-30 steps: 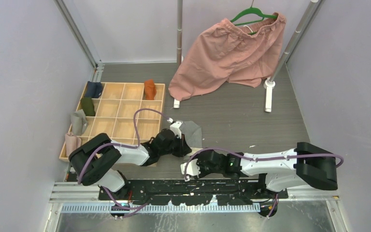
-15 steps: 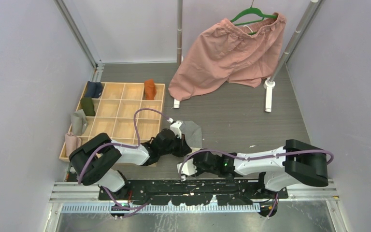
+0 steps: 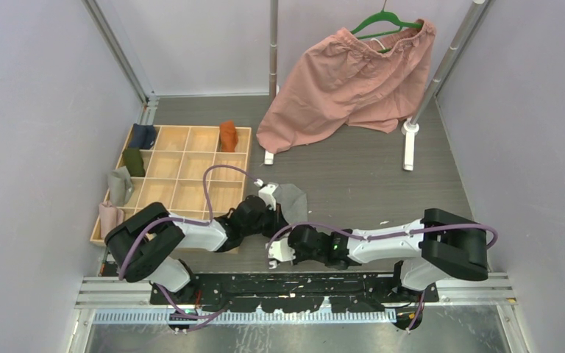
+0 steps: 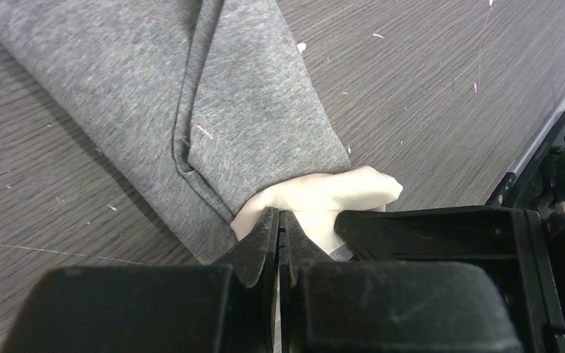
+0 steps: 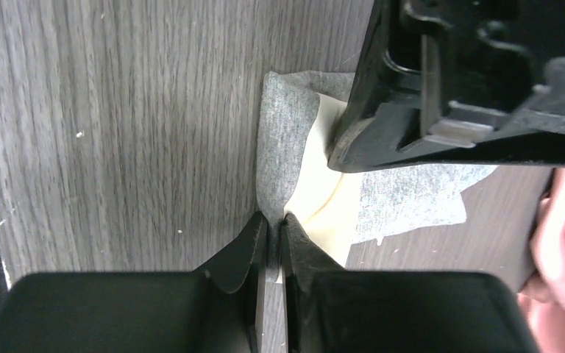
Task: Roll the underwear
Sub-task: Roll the underwear to the center of the board.
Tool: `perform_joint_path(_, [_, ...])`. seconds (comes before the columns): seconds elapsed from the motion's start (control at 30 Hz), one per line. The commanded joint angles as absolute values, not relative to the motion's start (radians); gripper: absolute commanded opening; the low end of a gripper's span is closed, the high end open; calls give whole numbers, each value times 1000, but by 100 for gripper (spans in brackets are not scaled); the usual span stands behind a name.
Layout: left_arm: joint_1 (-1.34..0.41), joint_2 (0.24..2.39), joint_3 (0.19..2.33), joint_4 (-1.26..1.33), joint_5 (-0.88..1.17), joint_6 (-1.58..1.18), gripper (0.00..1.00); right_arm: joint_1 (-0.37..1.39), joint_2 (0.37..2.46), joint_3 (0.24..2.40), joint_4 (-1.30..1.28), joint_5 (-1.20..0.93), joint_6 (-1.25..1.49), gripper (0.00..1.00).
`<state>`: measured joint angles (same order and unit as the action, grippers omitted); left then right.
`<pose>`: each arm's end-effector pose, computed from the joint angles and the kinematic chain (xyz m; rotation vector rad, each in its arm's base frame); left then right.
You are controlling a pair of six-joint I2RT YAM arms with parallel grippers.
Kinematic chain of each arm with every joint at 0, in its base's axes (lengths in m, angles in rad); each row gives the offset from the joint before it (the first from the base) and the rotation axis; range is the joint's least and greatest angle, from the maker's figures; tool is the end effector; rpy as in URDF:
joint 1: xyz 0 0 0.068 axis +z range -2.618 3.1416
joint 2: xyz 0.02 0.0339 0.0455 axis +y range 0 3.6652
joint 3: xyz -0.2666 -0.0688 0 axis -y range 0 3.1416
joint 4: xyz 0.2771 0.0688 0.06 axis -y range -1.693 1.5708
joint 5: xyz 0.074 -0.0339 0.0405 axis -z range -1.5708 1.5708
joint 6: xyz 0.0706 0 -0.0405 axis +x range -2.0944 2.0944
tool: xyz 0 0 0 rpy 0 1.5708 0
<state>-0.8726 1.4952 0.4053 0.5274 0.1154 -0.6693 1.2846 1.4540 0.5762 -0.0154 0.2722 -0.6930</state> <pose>0.1887 -0.2374 0.0846 0.3074 2.2887 -0.9829 0.1032 0.2835 0.0928 -1.9556 1.4265 -0.0684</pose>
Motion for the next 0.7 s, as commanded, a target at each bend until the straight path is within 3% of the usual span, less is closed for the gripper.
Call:
perform_joint_path(0.0, [-847, 1477, 377, 479, 89, -650, 1, 1278, 1470, 642, -140, 161, -504, 5])
perform_joint_path(0.4, [-823, 1319, 377, 412, 64, -662, 1, 1249, 1489, 726, -159, -94, -89, 1])
perform_joint_path(0.67, [-821, 1131, 361, 281, -22, -651, 1, 1157, 1450, 613, 78, -235, 119, 1])
